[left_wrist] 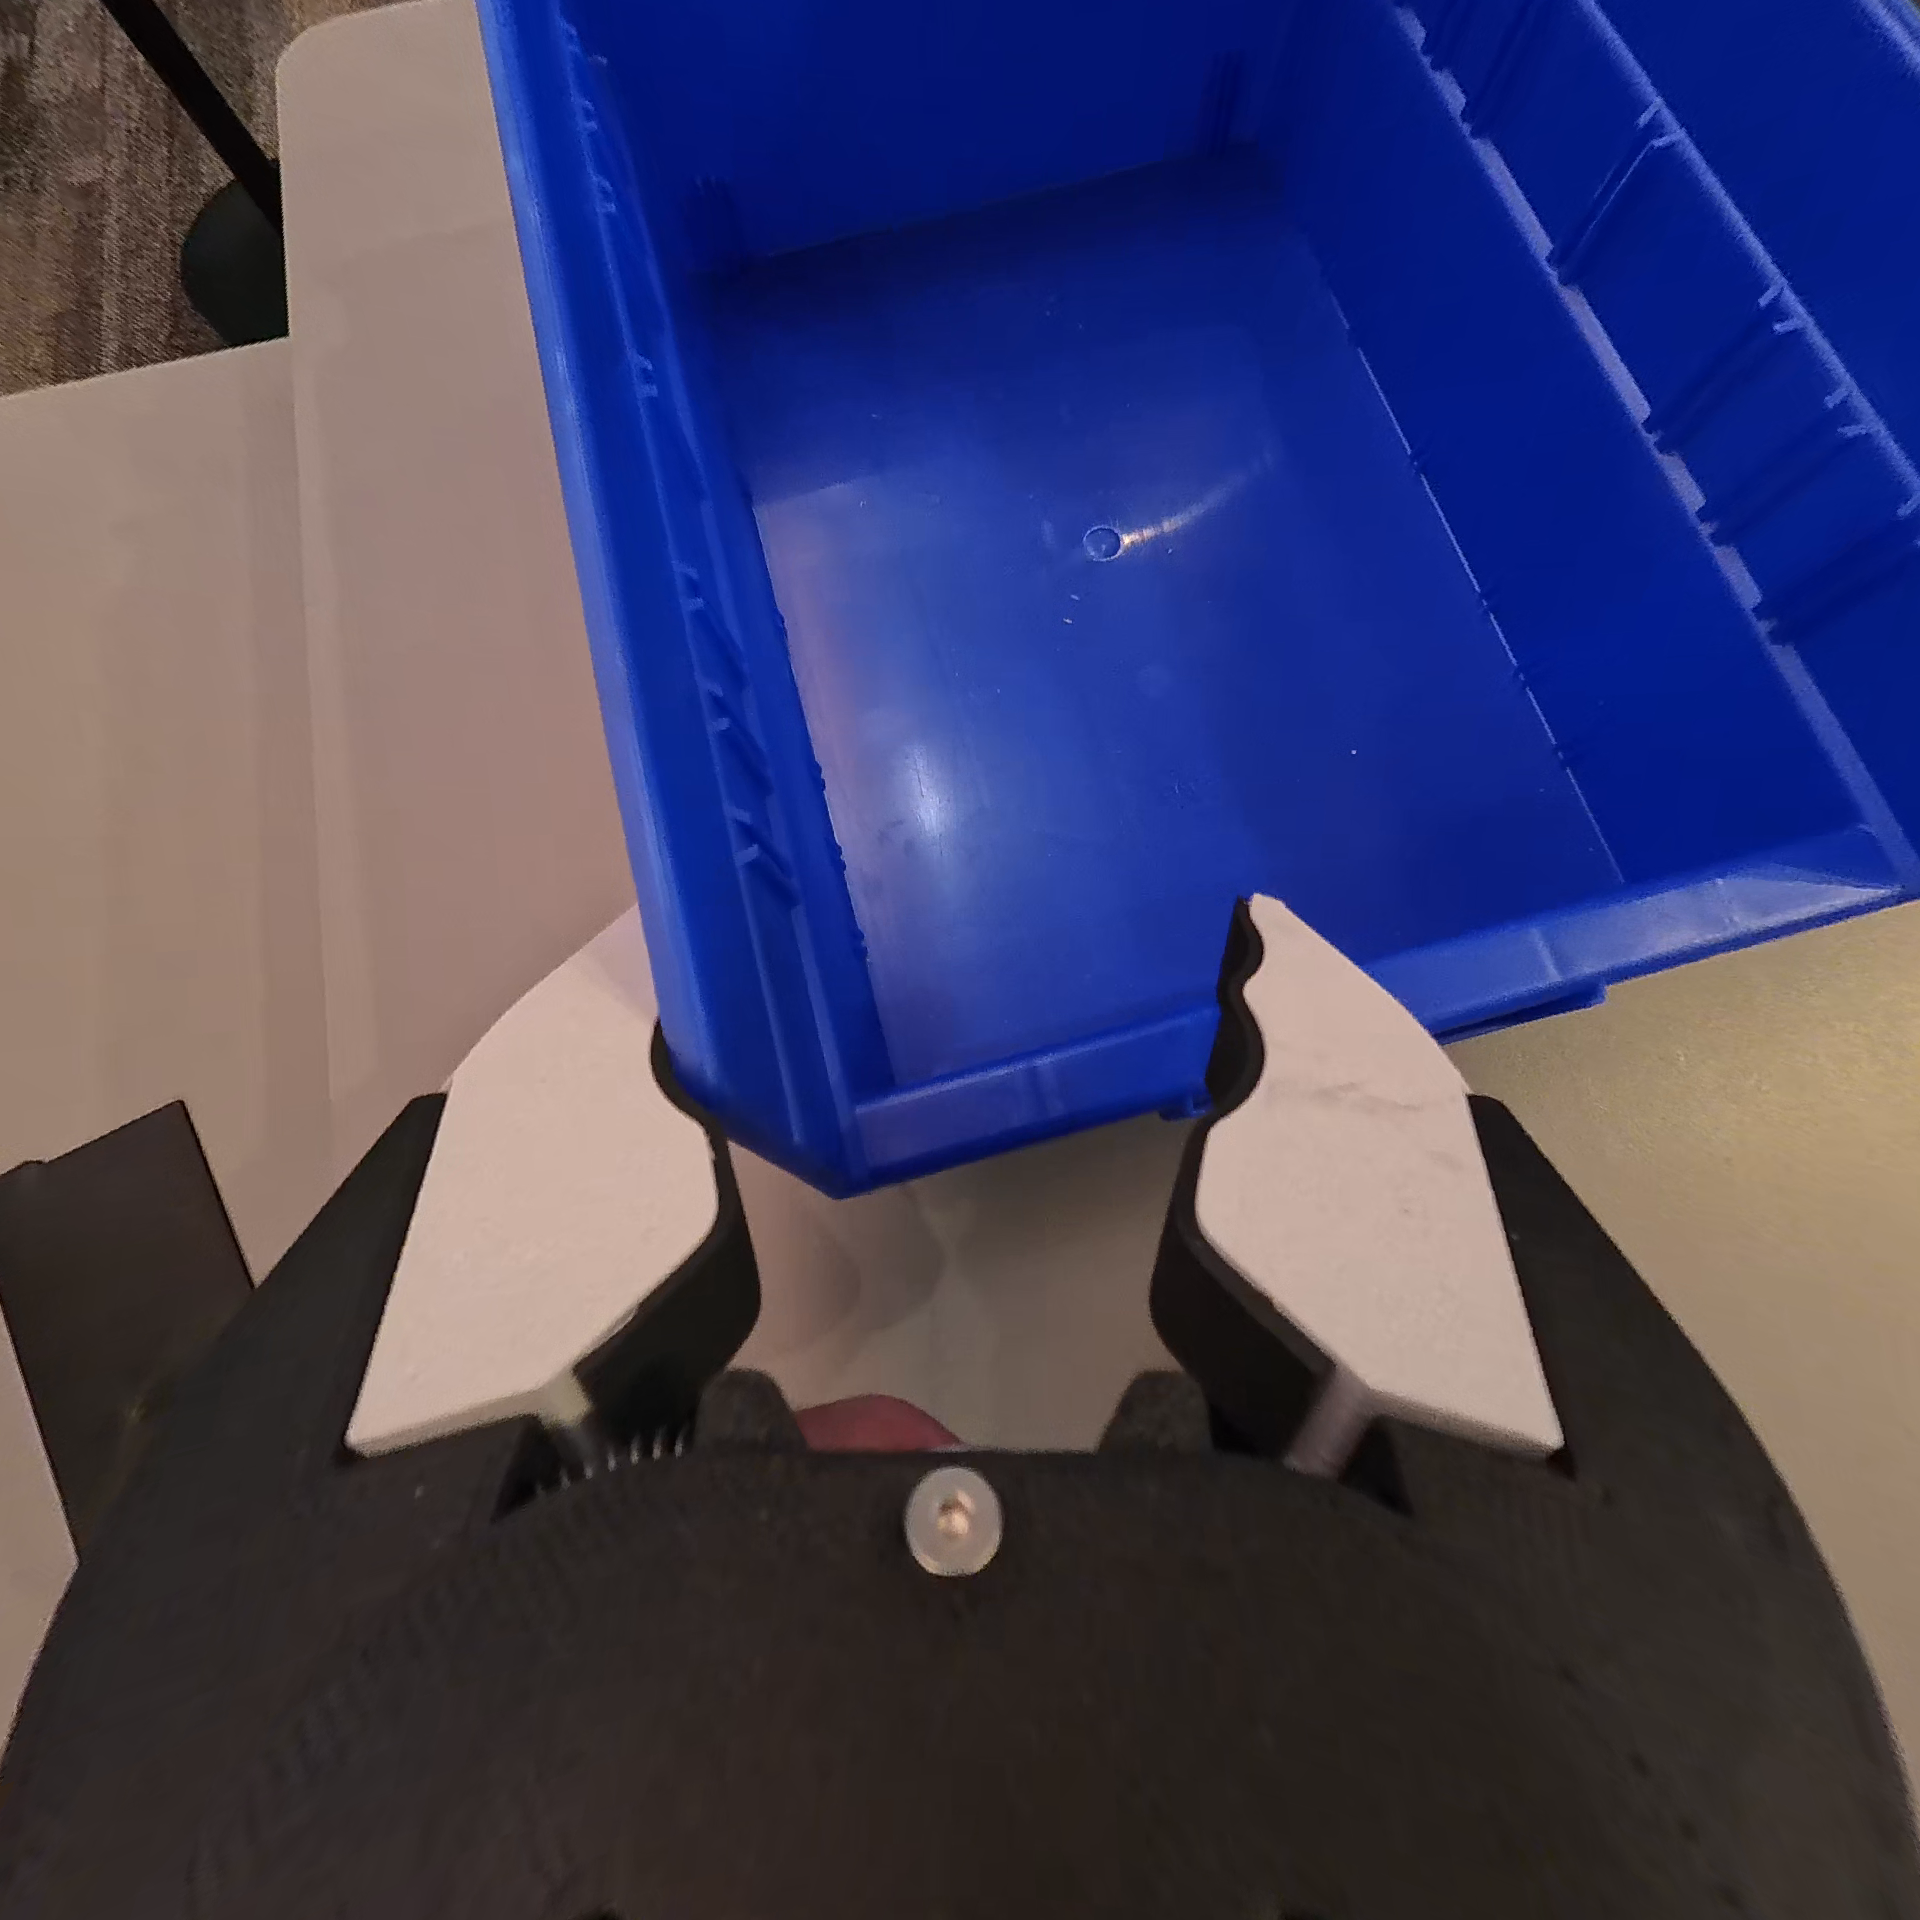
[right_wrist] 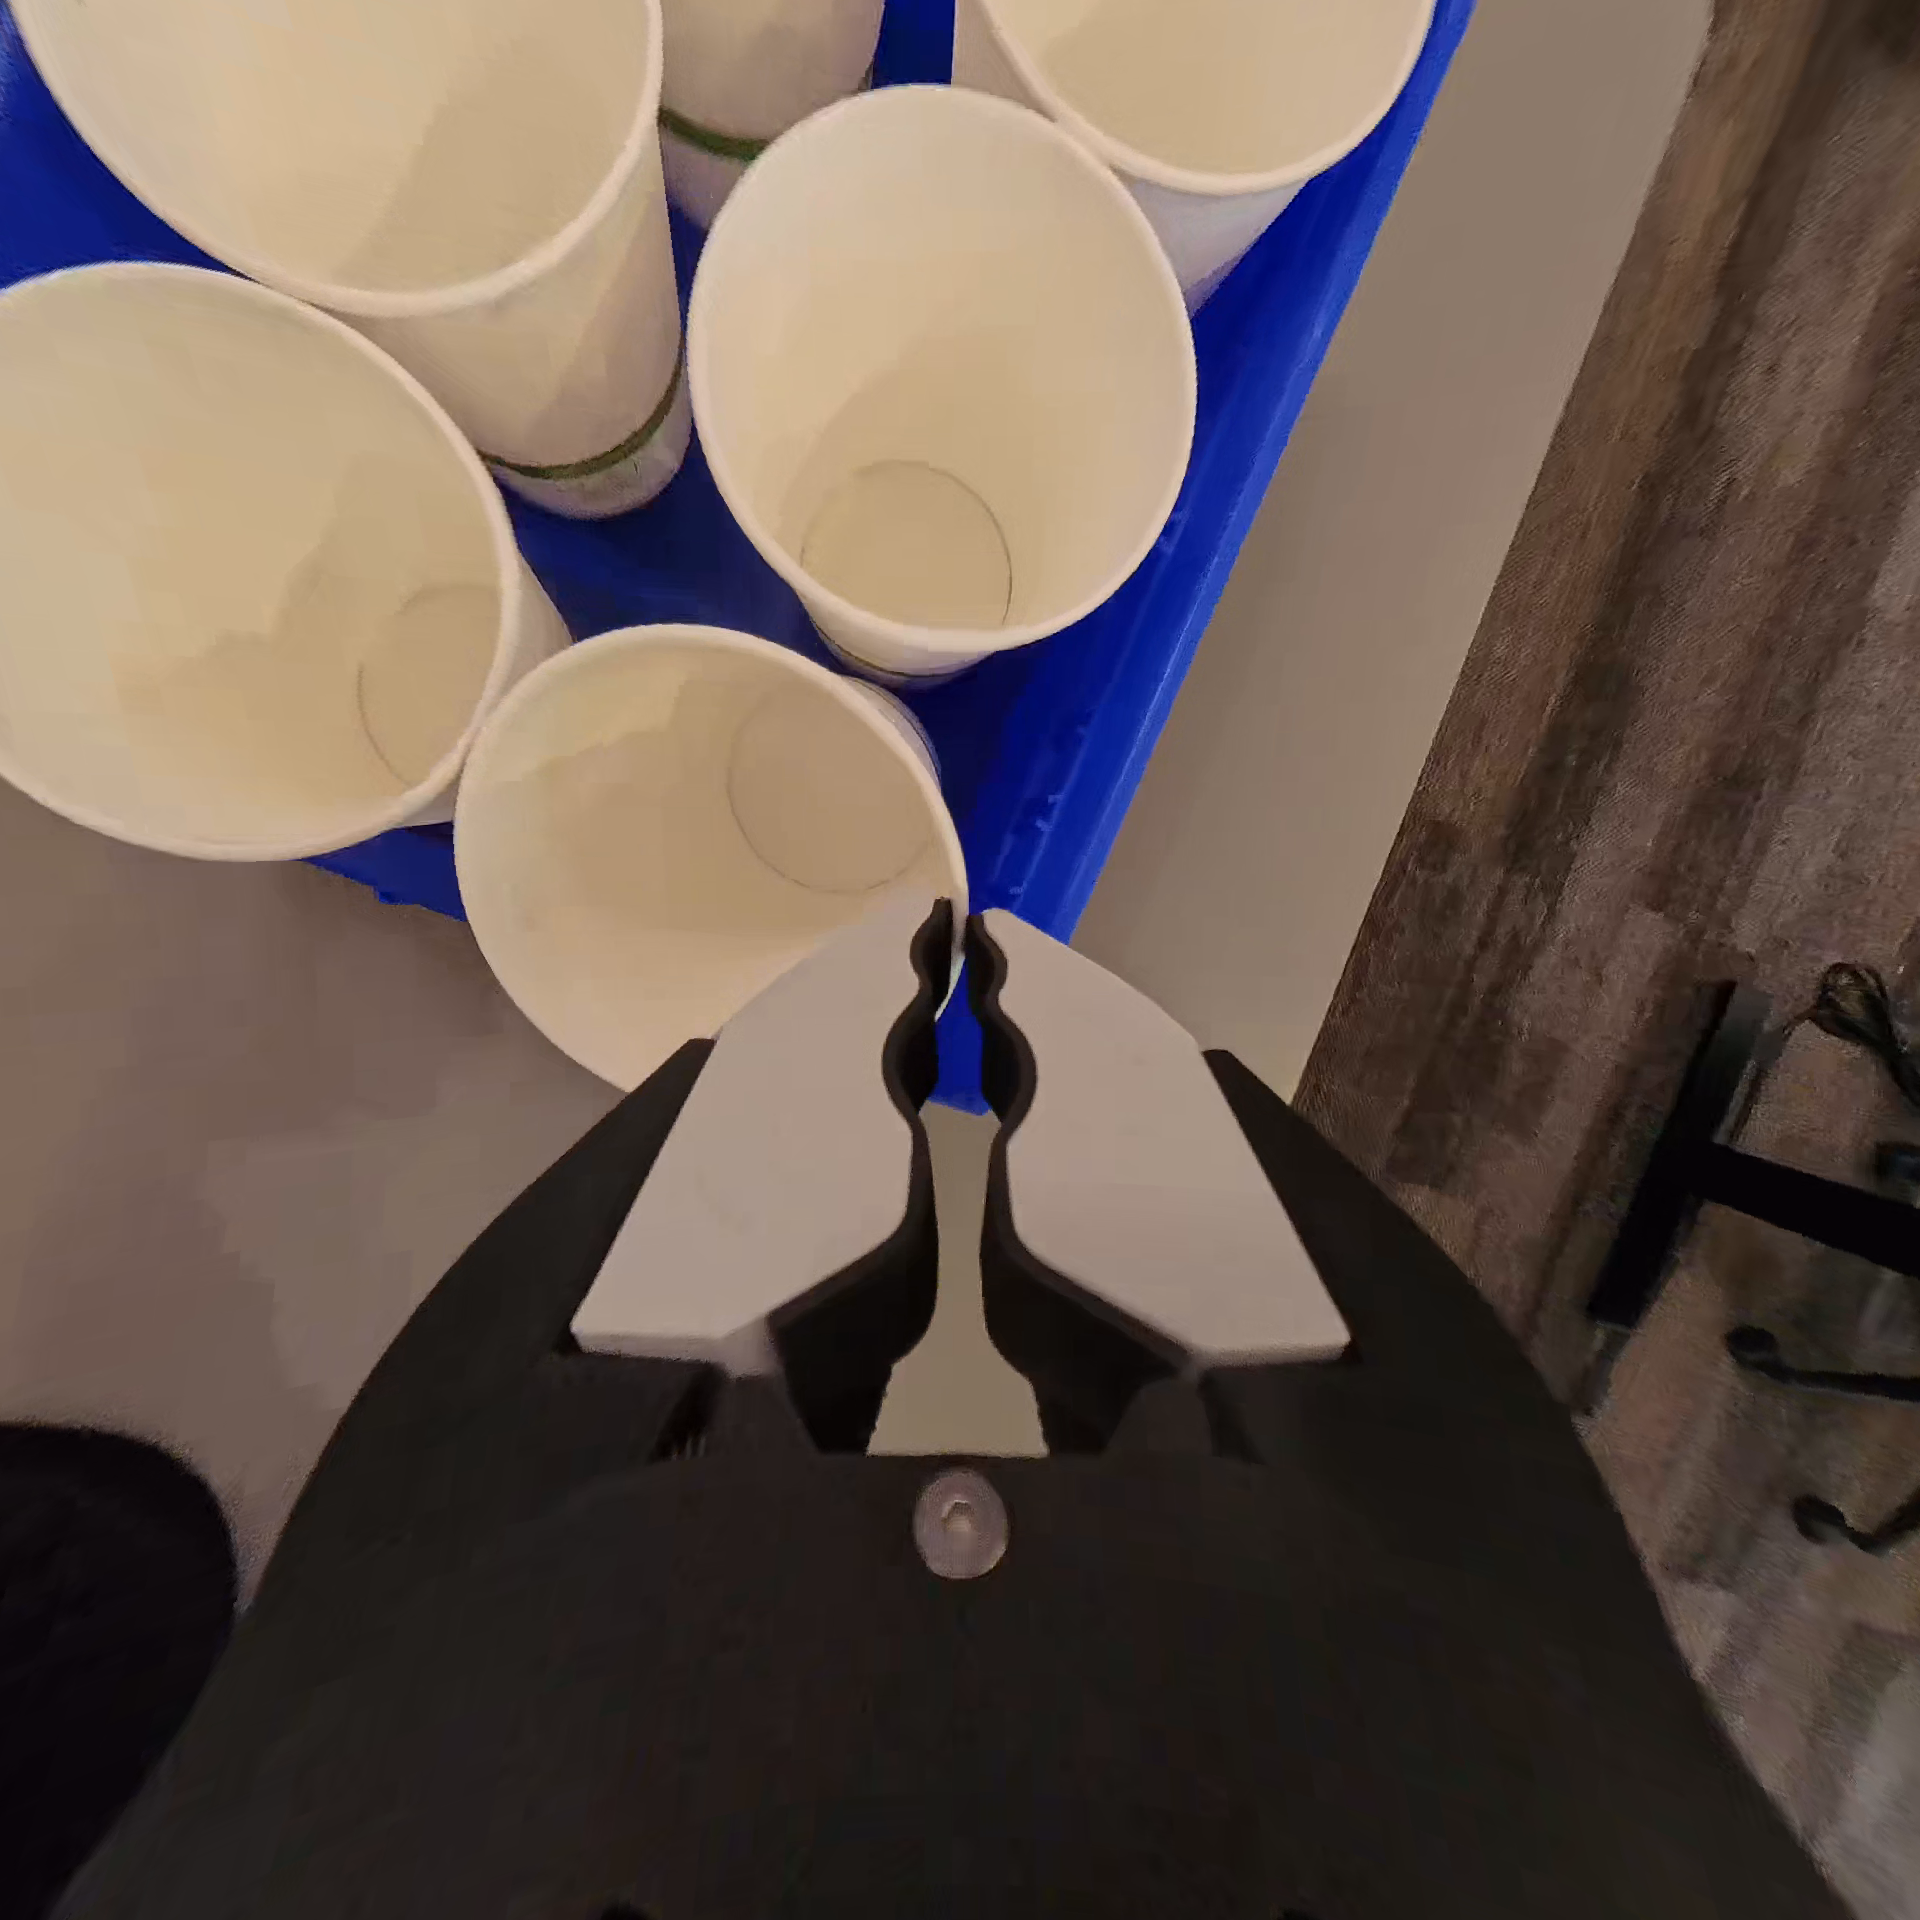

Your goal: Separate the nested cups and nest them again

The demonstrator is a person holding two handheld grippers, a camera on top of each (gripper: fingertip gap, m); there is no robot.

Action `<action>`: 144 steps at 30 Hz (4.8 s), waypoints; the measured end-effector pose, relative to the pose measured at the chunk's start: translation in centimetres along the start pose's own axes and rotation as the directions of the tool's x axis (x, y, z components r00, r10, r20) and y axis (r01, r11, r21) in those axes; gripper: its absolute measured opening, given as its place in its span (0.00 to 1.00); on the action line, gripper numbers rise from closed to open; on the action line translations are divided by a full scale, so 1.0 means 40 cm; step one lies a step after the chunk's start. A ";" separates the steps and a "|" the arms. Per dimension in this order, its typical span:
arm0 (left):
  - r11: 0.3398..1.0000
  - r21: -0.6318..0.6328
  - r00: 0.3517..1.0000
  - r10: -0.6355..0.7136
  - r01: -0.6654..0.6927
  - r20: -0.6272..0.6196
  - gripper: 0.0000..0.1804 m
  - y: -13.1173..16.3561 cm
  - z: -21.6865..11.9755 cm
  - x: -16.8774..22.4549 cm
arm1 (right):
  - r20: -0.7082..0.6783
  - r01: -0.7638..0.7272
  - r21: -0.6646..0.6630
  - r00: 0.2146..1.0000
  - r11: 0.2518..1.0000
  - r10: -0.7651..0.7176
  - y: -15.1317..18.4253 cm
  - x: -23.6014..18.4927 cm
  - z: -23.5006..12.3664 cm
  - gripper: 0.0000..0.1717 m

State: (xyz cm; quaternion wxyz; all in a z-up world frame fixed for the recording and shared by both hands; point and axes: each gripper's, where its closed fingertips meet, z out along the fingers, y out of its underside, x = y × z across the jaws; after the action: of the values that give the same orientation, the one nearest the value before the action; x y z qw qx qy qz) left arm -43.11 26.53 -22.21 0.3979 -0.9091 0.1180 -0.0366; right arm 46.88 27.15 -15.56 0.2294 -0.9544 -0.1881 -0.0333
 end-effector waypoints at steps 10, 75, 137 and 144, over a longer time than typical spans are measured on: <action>1.000 -0.016 1.000 0.007 -0.007 -0.002 0.53 0.004 0.003 -0.002 | 0.159 0.105 -0.265 0.985 0.958 -0.064 -0.021 0.014 0.017 0.01; 1.000 -0.018 1.000 -0.024 0.024 -0.004 0.43 0.024 0.022 -0.023 | 0.097 0.003 0.203 0.995 0.979 -0.024 0.162 -0.296 -0.004 0.07; 0.947 0.100 0.896 0.321 -0.305 -0.306 0.41 -0.026 -0.144 0.499 | 0.450 -0.028 0.395 0.877 0.918 -0.167 0.046 -0.390 0.005 0.00; 0.873 0.235 0.758 0.487 -0.427 -0.433 0.37 -0.097 -0.076 0.782 | 0.471 0.025 0.389 0.854 0.921 -0.222 0.066 -0.491 0.016 0.00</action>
State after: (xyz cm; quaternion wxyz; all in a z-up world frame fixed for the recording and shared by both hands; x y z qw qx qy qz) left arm -12.55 19.28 -18.14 0.4073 -0.7884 0.4288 -0.1690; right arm 29.65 18.51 -20.21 0.3441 -0.8547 -0.3064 0.2394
